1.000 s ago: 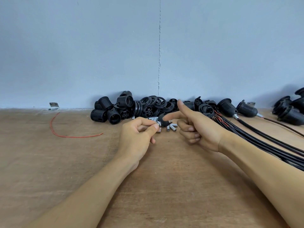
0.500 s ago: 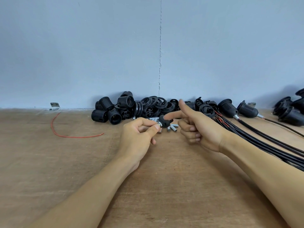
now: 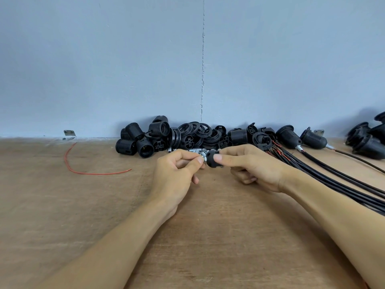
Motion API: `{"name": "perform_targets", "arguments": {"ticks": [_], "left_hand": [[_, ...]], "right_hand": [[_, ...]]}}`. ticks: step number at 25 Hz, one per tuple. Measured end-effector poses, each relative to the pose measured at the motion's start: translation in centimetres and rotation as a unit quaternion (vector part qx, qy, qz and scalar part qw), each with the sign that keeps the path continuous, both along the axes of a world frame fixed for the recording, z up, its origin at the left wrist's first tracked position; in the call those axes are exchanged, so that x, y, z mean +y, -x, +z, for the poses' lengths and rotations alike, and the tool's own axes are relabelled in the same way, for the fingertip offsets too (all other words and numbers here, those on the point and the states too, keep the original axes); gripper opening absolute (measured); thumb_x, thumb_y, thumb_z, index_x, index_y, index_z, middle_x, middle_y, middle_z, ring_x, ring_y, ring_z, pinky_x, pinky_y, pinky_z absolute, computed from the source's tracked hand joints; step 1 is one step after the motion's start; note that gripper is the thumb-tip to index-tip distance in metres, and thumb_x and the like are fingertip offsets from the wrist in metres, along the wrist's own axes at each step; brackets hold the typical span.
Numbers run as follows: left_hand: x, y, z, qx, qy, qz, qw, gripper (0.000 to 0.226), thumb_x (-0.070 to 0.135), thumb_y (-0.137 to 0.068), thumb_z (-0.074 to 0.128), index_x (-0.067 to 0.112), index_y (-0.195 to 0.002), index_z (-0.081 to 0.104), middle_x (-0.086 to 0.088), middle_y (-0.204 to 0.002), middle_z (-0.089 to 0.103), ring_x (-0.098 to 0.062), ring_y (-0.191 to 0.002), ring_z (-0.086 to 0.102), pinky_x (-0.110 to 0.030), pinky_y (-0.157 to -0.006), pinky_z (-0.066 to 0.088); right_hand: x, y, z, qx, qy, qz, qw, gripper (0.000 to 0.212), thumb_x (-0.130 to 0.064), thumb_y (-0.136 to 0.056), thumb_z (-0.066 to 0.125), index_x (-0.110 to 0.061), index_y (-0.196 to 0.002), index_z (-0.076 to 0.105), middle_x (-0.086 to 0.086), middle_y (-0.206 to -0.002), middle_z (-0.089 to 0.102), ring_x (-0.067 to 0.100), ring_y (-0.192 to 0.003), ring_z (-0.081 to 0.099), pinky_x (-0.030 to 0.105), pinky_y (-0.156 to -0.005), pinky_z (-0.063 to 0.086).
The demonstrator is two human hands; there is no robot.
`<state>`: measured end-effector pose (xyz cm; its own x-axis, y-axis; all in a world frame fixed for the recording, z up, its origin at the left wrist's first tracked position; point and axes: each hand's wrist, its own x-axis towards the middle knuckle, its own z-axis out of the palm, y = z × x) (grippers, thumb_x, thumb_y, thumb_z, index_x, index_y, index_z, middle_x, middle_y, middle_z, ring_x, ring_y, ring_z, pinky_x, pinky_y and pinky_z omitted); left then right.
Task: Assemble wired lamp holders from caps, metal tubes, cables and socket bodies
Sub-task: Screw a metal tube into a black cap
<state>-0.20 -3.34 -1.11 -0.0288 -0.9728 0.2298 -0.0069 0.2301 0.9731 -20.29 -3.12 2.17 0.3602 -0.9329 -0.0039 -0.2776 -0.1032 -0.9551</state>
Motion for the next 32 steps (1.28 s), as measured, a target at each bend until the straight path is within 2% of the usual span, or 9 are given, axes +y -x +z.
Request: {"name": "perform_targets", "arguments": {"ticks": [2, 6, 11, 15, 17, 21, 23, 28, 32], "left_hand": [[0.0, -0.1, 0.0, 0.001, -0.001, -0.006, 1.000, 0.007, 0.013, -0.092, 0.074, 0.017, -0.086, 0.076, -0.001, -0.080, 0.078, -0.009, -0.049, 0.056, -0.014, -0.051, 0.045], [0.0, 0.1, 0.0, 0.004, 0.005, -0.019, 1.000, 0.008, 0.013, -0.091, 0.075, 0.017, -0.084, 0.077, -0.004, -0.079, 0.078, -0.008, -0.049, 0.057, -0.014, -0.051, 0.045], [0.0, 0.1, 0.1, 0.006, 0.002, -0.026, 1.000, 0.006, 0.018, -0.093, 0.073, 0.019, -0.088, 0.076, -0.003, -0.078, 0.077, -0.010, -0.051, 0.058, -0.015, -0.051, 0.045], [0.1, 0.4, 0.1, -0.043, -0.015, -0.046, 0.998, 0.017, 0.035, -0.096, 0.067, 0.020, -0.092, 0.073, 0.002, -0.079, 0.077, -0.010, -0.053, 0.059, -0.013, -0.053, 0.043], [0.0, 0.5, 0.1, -0.077, -0.017, -0.052, 0.996, 0.022, 0.037, -0.098, 0.064, 0.019, -0.090, 0.071, 0.002, -0.076, 0.076, -0.010, -0.054, 0.058, -0.013, -0.053, 0.042], [0.1, 0.5, 0.0, -0.113, -0.008, -0.052, 0.992, 0.028, 0.039, -0.101, 0.059, 0.016, -0.086, 0.067, 0.002, -0.070, 0.073, -0.010, -0.053, 0.059, -0.017, -0.056, 0.043], [0.3, 0.6, 0.2, -0.105, -0.007, -0.046, 0.993, 0.029, 0.037, -0.101, 0.059, 0.013, -0.085, 0.066, 0.003, -0.065, 0.070, -0.011, -0.052, 0.058, -0.022, -0.058, 0.044], [1.1, 0.9, 0.4, -0.181, 0.092, 0.017, 0.979, 0.039, 0.036, -0.101, 0.058, 0.009, -0.072, 0.058, 0.003, -0.050, 0.056, -0.012, -0.047, 0.052, -0.020, -0.052, 0.039], [1.7, 1.1, 0.6, -0.203, 0.191, 0.061, 0.958, 0.038, 0.025, -0.099, 0.063, 0.011, -0.065, 0.053, 0.010, -0.049, 0.042, -0.008, -0.054, 0.045, -0.015, -0.054, 0.035]], "right_hand": [[0.2, -0.2, 0.1, 0.009, -0.002, -0.006, 1.000, 0.033, -0.056, -0.081, 0.074, -0.024, -0.072, 0.068, -0.003, -0.055, 0.018, 0.016, -0.047, 0.010, 0.023, -0.044, 0.011], [0.3, -0.9, 0.3, 0.027, -0.027, -0.040, 0.998, 0.057, -0.058, -0.092, 0.058, -0.032, -0.041, 0.057, -0.006, -0.049, 0.017, 0.015, -0.045, 0.011, 0.026, -0.046, 0.011], [0.2, -1.5, 0.5, 0.050, -0.043, -0.079, 0.995, 0.057, -0.065, -0.091, 0.050, -0.021, -0.058, 0.066, -0.002, -0.052, 0.023, 0.013, -0.041, 0.019, 0.021, -0.040, 0.020], [0.1, -1.3, 0.2, 0.044, -0.017, -0.074, 0.996, 0.065, -0.064, -0.093, 0.052, -0.025, -0.041, 0.045, -0.005, -0.047, 0.026, 0.013, -0.040, 0.021, 0.022, -0.040, 0.021], [0.1, -1.0, -0.1, 0.029, 0.004, -0.054, 0.998, 0.057, -0.063, -0.091, 0.057, -0.025, -0.050, 0.045, 0.000, -0.052, 0.033, 0.012, -0.043, 0.024, 0.022, -0.041, 0.021], [0.1, -0.6, -0.2, -0.004, 0.047, -0.035, 0.998, 0.032, -0.053, -0.087, 0.067, -0.022, -0.079, 0.069, 0.001, -0.067, 0.055, 0.010, -0.048, 0.036, 0.022, -0.043, 0.026], [0.2, -0.6, -0.1, -0.001, 0.040, -0.027, 0.999, 0.035, -0.052, -0.085, 0.069, -0.017, -0.089, 0.070, 0.001, -0.069, 0.053, 0.010, -0.050, 0.035, 0.023, -0.044, 0.026], [0.2, -1.6, 0.3, 0.073, 0.006, -0.046, 0.996, 0.061, -0.065, -0.096, 0.047, -0.023, -0.051, 0.044, 0.000, -0.050, 0.038, 0.013, -0.043, 0.027, 0.025, -0.044, 0.020], [0.4, -2.1, 0.4, 0.038, -0.061, -0.024, 0.997, 0.055, -0.060, -0.098, 0.040, -0.022, -0.060, 0.052, 0.002, -0.055, 0.033, 0.013, -0.043, 0.020, 0.022, -0.043, 0.016]]}}
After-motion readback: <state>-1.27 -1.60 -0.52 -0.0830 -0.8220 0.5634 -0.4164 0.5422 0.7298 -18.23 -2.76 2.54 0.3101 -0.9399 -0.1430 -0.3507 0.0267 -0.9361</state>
